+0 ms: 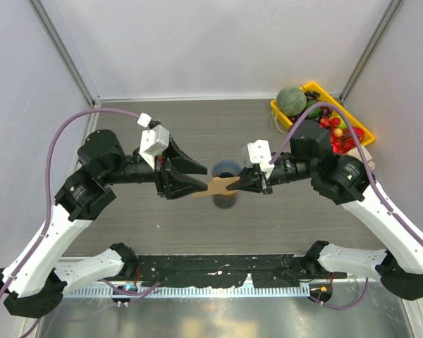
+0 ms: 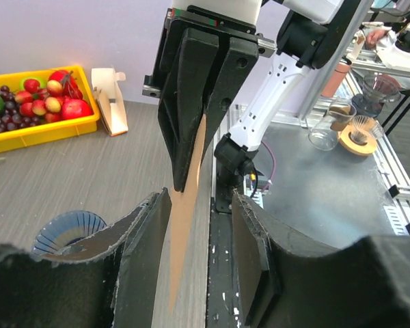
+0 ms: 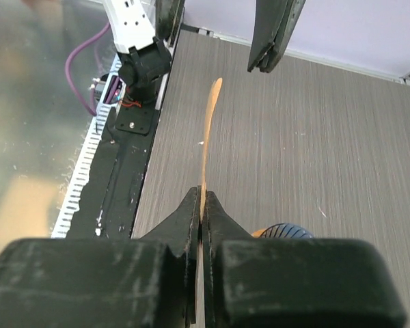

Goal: Place the coffee filter in the dripper

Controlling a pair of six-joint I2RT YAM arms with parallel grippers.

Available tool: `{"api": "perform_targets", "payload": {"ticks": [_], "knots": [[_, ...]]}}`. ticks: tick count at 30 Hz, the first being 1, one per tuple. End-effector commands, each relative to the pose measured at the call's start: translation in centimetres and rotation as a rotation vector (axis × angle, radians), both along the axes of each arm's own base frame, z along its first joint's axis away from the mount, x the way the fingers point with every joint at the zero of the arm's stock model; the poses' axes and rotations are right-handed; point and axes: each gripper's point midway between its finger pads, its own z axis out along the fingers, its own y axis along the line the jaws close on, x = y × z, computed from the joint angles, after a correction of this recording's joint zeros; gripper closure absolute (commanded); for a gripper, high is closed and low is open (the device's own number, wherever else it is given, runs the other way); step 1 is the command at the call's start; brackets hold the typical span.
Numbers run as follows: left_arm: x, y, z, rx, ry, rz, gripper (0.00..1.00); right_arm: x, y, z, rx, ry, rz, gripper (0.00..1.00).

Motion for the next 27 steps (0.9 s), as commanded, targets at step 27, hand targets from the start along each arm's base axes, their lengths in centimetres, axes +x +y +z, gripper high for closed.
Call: {"api": "perform_targets", "payload": {"ticks": [27], "knots": [[-0.2, -1.5, -1.4, 0.058, 0.117, -0.076, 0.70, 0.4, 0.6, -1.9, -0.049, 0.009, -0.014, 0.95]]}}
